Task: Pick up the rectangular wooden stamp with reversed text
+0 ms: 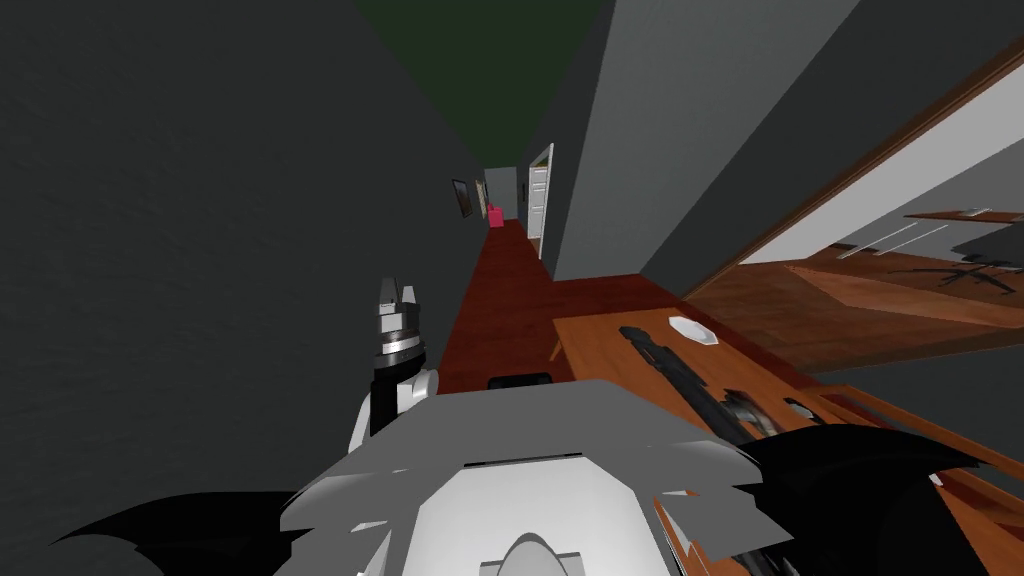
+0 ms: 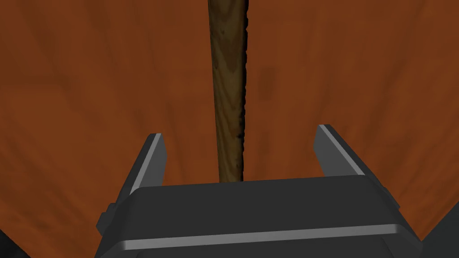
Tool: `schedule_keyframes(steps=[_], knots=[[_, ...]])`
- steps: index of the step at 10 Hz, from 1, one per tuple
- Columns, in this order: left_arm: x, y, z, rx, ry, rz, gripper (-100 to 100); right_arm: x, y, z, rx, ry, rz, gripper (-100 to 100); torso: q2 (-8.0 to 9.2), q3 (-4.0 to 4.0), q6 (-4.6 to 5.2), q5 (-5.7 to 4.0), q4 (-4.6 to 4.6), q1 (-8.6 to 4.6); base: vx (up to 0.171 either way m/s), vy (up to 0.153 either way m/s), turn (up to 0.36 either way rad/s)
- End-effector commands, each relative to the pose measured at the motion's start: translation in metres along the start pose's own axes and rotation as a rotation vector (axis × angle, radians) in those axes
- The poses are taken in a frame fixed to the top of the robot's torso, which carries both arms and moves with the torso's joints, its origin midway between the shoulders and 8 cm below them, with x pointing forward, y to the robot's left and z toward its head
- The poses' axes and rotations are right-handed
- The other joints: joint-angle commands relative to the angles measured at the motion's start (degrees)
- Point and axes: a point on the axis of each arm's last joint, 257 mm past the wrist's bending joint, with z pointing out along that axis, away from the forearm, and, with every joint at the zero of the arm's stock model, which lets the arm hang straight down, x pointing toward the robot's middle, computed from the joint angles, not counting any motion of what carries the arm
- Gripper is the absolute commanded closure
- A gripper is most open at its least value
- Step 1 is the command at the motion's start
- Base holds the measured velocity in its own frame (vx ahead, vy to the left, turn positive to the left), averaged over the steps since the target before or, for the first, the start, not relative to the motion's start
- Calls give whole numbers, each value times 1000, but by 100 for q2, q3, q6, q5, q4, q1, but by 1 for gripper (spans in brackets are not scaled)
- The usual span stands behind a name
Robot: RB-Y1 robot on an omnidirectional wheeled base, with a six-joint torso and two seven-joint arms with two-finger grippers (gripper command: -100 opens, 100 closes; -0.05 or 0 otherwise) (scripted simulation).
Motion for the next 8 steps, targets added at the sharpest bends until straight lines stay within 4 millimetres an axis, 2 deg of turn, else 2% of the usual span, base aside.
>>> schedule_keyframes(steps=[1, 2, 6, 7, 8], knots=[[0, 0, 0, 0, 0, 0, 0, 15, 28, 11, -11, 5, 19, -100, 0, 0, 0, 0, 0, 0, -14, -79, 166], [0, 0, 0, 0, 0, 0, 0, 21, 39, 10, -28, 8, 23, -100, 5, 3, -3, -1, 1, -6, -2, -87, 111], [0, 0, 0, 0, 0, 0, 0, 52, 107, 25, -59, 13, 73, -100, 9, 12, -5, -40, 14, -55, 3, -110, 145], [0, 0, 0, 0, 0, 0, 0, 52, 107, 25, -59, 13, 73, -100, 14, 16, 0, -51, 17, -61, 2, -45, 28], [0, 0, 0, 0, 0, 0, 0, 56, 123, 27, -49, 6, 82, -100, 25, 22, 13, -67, 17, -58, 0, -66, 158]])
